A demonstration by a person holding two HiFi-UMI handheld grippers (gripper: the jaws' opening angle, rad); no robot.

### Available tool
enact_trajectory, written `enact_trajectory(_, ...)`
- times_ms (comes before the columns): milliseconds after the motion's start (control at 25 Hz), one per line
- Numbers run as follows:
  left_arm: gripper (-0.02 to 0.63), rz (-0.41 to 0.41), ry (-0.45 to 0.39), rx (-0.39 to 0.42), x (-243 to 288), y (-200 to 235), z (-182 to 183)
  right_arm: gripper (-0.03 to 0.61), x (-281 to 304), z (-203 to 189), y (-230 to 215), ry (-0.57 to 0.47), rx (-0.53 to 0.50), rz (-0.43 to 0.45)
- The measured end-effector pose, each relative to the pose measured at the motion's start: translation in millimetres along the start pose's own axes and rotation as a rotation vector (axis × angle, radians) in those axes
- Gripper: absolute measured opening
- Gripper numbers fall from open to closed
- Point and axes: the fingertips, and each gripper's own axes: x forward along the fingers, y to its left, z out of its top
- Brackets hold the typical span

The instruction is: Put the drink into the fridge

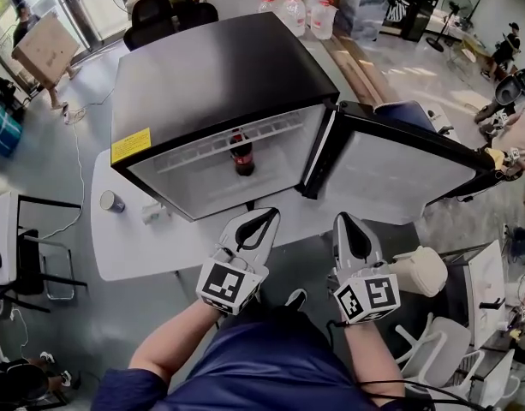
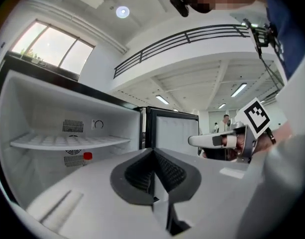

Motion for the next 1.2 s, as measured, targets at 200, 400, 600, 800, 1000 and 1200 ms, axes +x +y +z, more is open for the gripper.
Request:
enact_trajectory(200, 0.005, 0.001, -0.031, 0.005, -13, -9, 9, 0.006, -5, 14, 15, -0.032, -0.036, 0.021)
enact_trajectory(400, 0.005, 0.017, -0.045, -0.020, -22, -11, 15, 0.006, -10, 27, 26, -0.066, -0.057, 0.045)
enact_trajectory(600, 0.005, 0.026, -0.053, -0.046, -29, -13, 18, 0.006, -15, 30, 34, -0.074, -0.065, 0.059)
enact_trajectory(800, 0.005, 0.040, -0.066, -0.038, -35, -8, 18, 0.006, -20, 35, 32, -0.087, -0.084, 0.054)
enact_trajectory(1000, 0.005, 0.067, -0.086, -0.005, -37, 6, 31, 0.006, -23, 43, 27, -0.099, -0.103, 0.045)
enact_trajectory(1200, 0.005, 0.091, -0.098, -0.005, -40, 16, 36, 0.006, -25, 42, 26, -0.096, -0.109, 0.042)
